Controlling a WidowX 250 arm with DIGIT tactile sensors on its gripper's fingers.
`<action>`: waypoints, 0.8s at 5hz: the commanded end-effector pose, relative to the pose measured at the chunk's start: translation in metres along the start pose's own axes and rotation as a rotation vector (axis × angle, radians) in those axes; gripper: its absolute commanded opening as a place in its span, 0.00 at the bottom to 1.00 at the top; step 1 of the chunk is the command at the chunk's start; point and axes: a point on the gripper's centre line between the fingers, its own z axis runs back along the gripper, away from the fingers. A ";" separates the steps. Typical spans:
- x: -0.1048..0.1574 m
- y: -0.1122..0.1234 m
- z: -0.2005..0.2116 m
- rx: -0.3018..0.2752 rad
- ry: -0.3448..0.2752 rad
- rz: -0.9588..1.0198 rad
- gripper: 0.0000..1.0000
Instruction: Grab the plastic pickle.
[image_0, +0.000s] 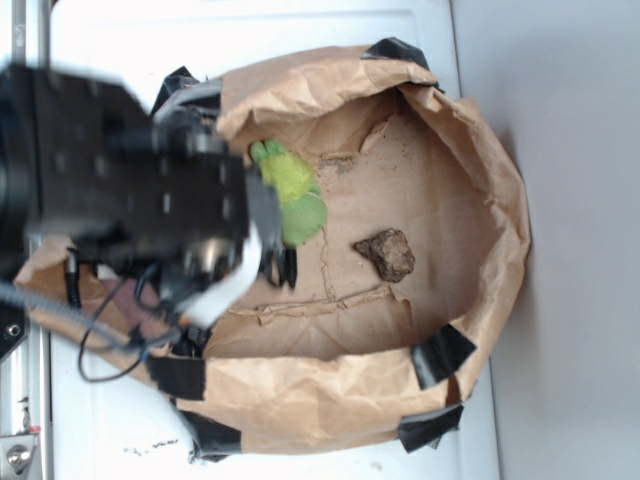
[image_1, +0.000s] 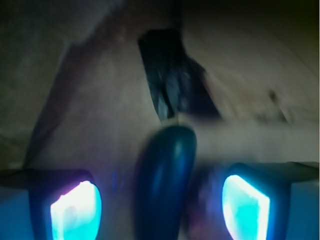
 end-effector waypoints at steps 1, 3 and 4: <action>0.018 -0.001 -0.020 -0.001 0.040 -0.058 1.00; 0.017 0.020 -0.003 0.034 0.000 0.043 1.00; 0.013 0.035 0.018 0.050 -0.035 0.104 1.00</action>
